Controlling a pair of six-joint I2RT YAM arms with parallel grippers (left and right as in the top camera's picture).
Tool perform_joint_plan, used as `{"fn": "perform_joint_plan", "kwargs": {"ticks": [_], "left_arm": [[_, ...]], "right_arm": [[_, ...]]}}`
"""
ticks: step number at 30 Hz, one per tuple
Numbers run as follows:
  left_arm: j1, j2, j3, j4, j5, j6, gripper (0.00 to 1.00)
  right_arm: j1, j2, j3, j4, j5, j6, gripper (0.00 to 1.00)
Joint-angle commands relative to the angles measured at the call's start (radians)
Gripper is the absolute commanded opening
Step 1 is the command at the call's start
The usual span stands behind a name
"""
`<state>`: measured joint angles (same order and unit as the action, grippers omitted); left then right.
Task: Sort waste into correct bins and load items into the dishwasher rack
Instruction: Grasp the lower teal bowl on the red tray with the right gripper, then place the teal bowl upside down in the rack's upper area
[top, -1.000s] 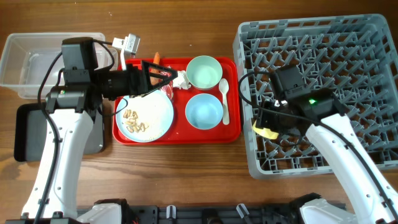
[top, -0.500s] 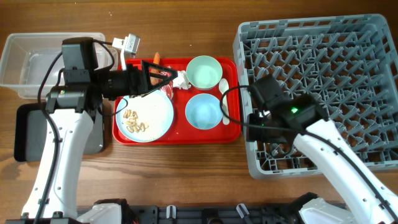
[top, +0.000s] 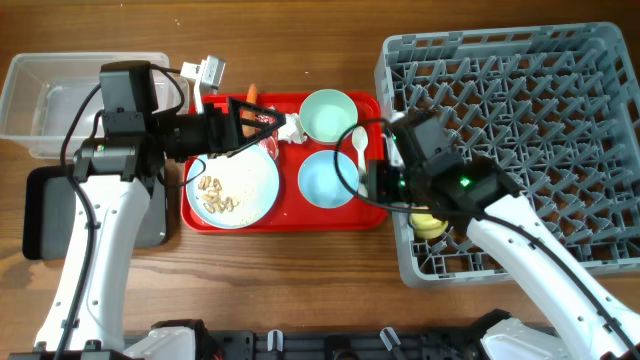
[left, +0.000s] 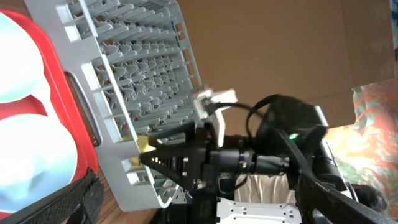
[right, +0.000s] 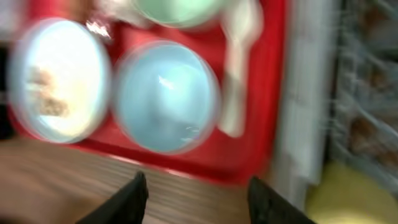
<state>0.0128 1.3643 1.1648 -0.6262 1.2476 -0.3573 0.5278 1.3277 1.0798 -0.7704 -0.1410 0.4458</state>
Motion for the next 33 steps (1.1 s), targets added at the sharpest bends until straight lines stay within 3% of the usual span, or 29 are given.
{"fn": "perform_joint_plan", "kwargs": {"ticks": [1,3,6,9,10,11,16,20,24,27,28,33], "left_arm": [[0.020,-0.022,0.007,-0.049,-0.119,0.009,1.00],[0.055,-0.071,0.007,-0.148,-0.433,0.003,1.00],[0.102,-0.137,0.007,-0.253,-0.792,-0.077,1.00],[0.165,-0.204,0.007,-0.317,-1.017,-0.123,1.00],[0.187,-0.223,0.007,-0.328,-1.065,-0.122,1.00],[0.207,-0.235,0.007,-0.334,-1.097,-0.122,1.00],[0.235,-0.242,0.007,-0.333,-1.115,-0.122,1.00],[0.235,-0.241,0.007,-0.333,-1.115,-0.122,1.00],[0.235,-0.240,0.007,-0.333,-1.115,-0.122,1.00],[0.235,-0.237,0.007,-0.333,-1.115,-0.122,1.00],[0.235,-0.237,0.007,-0.333,-1.115,-0.122,1.00],[0.235,-0.237,0.007,-0.333,-1.115,-0.122,1.00]], "right_arm": [[0.006,0.067,0.016,0.030,-0.092,-0.050,0.54],[0.006,0.183,0.016,0.036,-0.085,-0.050,0.55],[0.006,0.318,0.016,0.085,-0.058,-0.022,0.54],[0.006,0.430,0.016,0.175,-0.033,0.024,0.49],[0.006,0.457,0.016,0.192,-0.027,0.028,0.43],[0.006,0.476,0.016,0.200,-0.028,0.030,0.30],[0.006,0.470,0.022,0.195,-0.004,0.053,0.04],[0.006,0.417,0.082,0.085,0.146,0.082,0.04],[0.006,0.248,0.183,-0.033,0.349,0.078,0.04],[0.006,0.098,0.203,-0.053,0.574,0.080,0.04],[0.005,0.034,0.203,-0.055,0.744,0.081,0.04],[-0.081,-0.008,0.202,-0.107,1.237,0.079,0.05]]}}
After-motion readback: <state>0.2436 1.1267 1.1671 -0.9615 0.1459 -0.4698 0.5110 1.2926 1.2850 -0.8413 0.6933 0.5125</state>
